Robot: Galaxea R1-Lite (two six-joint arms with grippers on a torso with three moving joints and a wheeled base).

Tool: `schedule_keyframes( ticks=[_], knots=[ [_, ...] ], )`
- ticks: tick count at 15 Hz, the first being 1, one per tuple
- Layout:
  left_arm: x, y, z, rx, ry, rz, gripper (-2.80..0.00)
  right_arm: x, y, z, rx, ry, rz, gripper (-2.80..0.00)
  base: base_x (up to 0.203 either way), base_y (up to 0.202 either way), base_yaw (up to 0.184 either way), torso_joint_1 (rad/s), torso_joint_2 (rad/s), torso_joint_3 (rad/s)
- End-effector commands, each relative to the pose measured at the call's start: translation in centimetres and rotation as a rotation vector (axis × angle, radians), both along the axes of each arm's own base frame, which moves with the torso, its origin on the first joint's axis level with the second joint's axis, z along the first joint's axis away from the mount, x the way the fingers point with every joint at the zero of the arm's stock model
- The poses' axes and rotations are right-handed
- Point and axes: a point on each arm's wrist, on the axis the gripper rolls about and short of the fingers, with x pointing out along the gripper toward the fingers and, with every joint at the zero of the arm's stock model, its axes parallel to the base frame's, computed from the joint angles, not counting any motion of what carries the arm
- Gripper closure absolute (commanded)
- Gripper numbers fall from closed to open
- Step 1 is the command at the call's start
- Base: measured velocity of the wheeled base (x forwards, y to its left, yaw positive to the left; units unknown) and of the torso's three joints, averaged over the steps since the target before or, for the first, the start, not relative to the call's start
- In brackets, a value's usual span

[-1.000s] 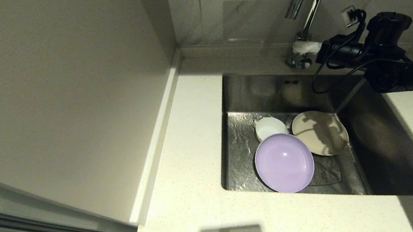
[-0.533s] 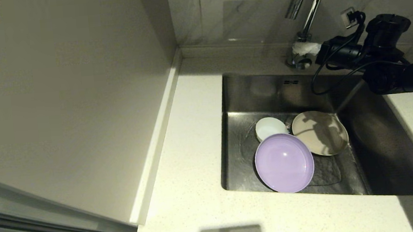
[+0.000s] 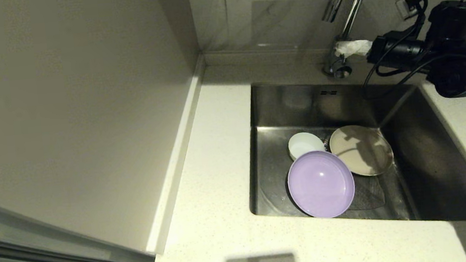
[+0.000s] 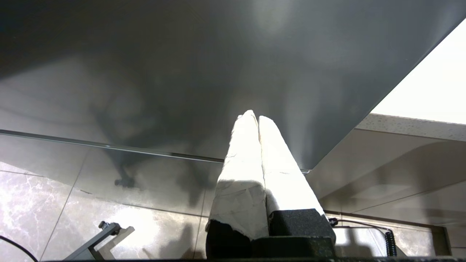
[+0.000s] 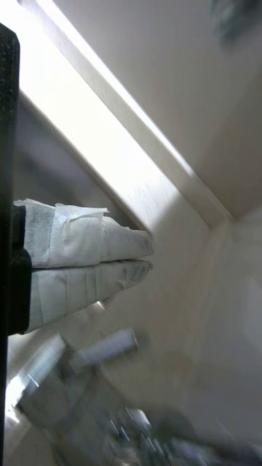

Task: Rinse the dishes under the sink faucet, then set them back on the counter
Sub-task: Turn off the faucet, then put a bowl back to the table from the sink

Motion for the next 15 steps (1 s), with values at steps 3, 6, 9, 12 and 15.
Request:
schedule_keyframes(
  ticks=[3, 6, 9, 12, 15],
  knots=[
    [0.0, 0.0, 0.0, 0.0, -0.002, 0.0, 0.0, -7.4, 0.7, 3.5, -0.002, 0.113, 0.029, 0.0, 0.0, 0.0, 0.0, 0.0, 0.0, 0.0],
    [0.0, 0.0, 0.0, 0.0, -0.002, 0.0, 0.0, -12.7, 1.1, 1.8, -0.076, 0.261, -0.007, 0.0, 0.0, 0.0, 0.0, 0.0, 0.0, 0.0],
    [0.0, 0.0, 0.0, 0.0, -0.002, 0.0, 0.0, -18.1, 0.9, -1.5, -0.27, 0.491, -0.314, 0.0, 0.0, 0.0, 0.0, 0.0, 0.0, 0.0],
    [0.0, 0.0, 0.0, 0.0, -0.002, 0.0, 0.0, -23.8, 0.7, -4.2, -0.386, 0.638, -0.494, 0.0, 0.0, 0.0, 0.0, 0.0, 0.0, 0.0],
    [0.0, 0.0, 0.0, 0.0, -0.002, 0.0, 0.0, -29.3, 0.7, -5.8, -0.41, 0.63, -0.607, 0.0, 0.0, 0.0, 0.0, 0.0, 0.0, 0.0]
  ],
)
